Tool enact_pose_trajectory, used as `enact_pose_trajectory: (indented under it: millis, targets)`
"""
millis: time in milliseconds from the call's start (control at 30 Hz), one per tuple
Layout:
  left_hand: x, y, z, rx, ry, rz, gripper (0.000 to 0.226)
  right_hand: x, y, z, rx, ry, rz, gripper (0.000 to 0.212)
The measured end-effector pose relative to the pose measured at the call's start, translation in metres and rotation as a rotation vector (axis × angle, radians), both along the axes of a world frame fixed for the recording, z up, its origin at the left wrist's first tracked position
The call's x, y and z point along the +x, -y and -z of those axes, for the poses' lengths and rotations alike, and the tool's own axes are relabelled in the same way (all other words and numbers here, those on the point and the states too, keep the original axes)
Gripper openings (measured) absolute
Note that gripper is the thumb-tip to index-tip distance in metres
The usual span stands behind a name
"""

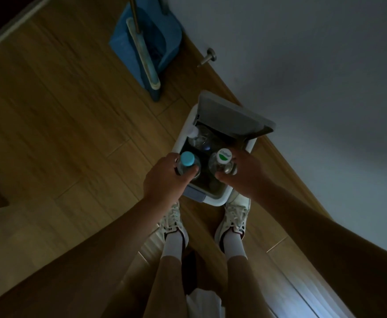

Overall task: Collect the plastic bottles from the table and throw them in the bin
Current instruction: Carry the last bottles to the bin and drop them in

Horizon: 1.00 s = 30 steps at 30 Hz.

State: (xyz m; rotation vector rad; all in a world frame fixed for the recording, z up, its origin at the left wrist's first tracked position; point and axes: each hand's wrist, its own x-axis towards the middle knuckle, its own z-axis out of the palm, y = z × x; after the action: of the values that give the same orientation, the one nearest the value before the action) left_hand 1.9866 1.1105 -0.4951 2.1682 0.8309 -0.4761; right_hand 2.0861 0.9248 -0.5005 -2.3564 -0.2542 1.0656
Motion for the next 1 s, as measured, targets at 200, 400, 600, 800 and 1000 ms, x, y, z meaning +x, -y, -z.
enact_pose_trajectory:
  millis: [200, 400, 600, 800, 1000]
  targets:
    - [-0.011, -0.015, -0.017, -0.062, -0.088, -0.007, 0.051, 0.0, 0.001, -0.021, -0.025, -0.006, -0.001, 0.056]
    - [-0.035, -0.051, -0.046, -0.12, -0.164, -0.004, 0.027, 0.001, -0.002, -0.046, -0.002, -0.024, 0.007, 0.045]
    - [-0.064, -0.087, -0.06, -0.028, -0.229, -0.033, 0.026, 0.019, -0.02, -0.067, -0.029, 0.065, -0.025, 0.057]
    - [-0.086, -0.105, -0.05, -0.006, -0.222, -0.062, 0.022, 0.021, -0.043, -0.042, -0.003, 0.034, -0.042, 0.02]
    - [-0.095, -0.099, -0.036, -0.068, -0.248, -0.077, 0.024, 0.009, -0.057, -0.025, -0.019, 0.093, 0.093, 0.017]
